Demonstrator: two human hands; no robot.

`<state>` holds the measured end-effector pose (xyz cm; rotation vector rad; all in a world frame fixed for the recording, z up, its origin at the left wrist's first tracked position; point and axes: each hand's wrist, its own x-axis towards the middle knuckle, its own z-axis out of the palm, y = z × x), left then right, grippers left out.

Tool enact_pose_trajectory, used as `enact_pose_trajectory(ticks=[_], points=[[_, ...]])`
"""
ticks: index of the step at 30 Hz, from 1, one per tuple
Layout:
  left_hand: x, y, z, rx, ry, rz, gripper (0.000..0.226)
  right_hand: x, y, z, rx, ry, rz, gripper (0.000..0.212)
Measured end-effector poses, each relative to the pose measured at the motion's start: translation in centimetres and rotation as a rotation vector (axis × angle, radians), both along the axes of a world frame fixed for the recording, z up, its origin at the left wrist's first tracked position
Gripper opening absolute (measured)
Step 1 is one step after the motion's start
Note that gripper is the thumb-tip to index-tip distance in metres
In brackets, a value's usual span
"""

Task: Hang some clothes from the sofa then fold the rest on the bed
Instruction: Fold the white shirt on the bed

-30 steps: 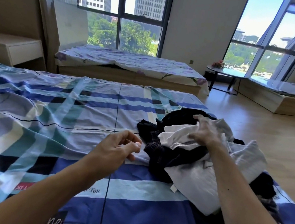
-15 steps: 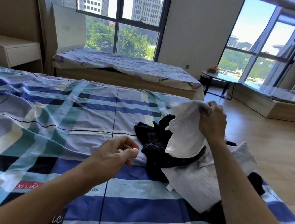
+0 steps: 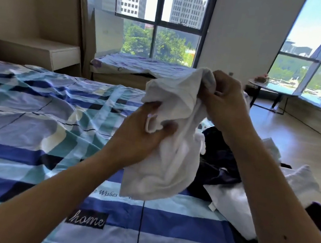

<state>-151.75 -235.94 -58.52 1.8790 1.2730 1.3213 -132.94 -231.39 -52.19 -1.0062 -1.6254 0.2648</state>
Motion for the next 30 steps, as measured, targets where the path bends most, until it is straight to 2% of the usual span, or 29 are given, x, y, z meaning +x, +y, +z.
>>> enact_pose_trajectory(ticks=[2,4,6,9,10,12,16,20,21,24,25,27,30], points=[[-0.8,0.1,0.3,-0.05,-0.106,0.058,0.026,-1.2,0.3,-1.0,-0.058,-0.025,0.056,0.035],[-2.1,0.1,0.4,-0.127,-0.179,0.142,0.033,-1.7,0.5,-2.2,-0.141,-0.003,0.145,0.041],[-3.5,0.3,0.6,-0.118,-0.164,0.194,0.04,-1.2,0.7,-3.5,-0.234,0.009,0.212,0.049],[-5.2,0.6,1.4,-0.055,-0.141,0.186,0.035,-0.2,0.6,-5.0,-0.385,-0.008,0.257,0.076],[-5.5,0.7,1.5,-0.034,-0.144,0.171,0.032,-0.2,0.6,-5.5,-0.431,-0.012,0.257,0.079],[-5.9,0.9,1.7,0.007,-0.165,0.138,0.028,-0.3,0.4,-6.1,-0.468,-0.03,0.264,0.07],[-6.8,1.5,1.8,0.054,-0.113,0.134,0.028,0.0,-0.3,-6.3,-0.442,-0.007,0.298,0.068],[-7.2,1.7,2.4,0.111,-0.06,0.066,0.029,1.0,-0.6,-6.5,-0.48,0.041,0.391,0.089],[-7.2,1.8,2.4,0.126,-0.045,0.056,0.029,1.2,-0.7,-6.8,-0.502,0.048,0.423,0.088],[-7.3,1.8,2.4,0.12,-0.023,0.013,0.03,1.3,-0.8,-8.3,-0.657,0.114,0.54,0.044],[-7.4,1.8,2.3,0.115,-0.015,-0.004,0.03,1.2,-1.0,-8.8,-0.741,0.141,0.583,0.038],[-7.6,1.8,2.1,0.119,0.004,-0.022,0.03,1.1,-1.0,-9.9,-0.898,0.148,0.667,0.045],[-7.9,1.9,1.9,0.127,0.02,-0.009,0.029,0.5,-1.1,-11.0,-1.055,0.021,0.7,0.048]])
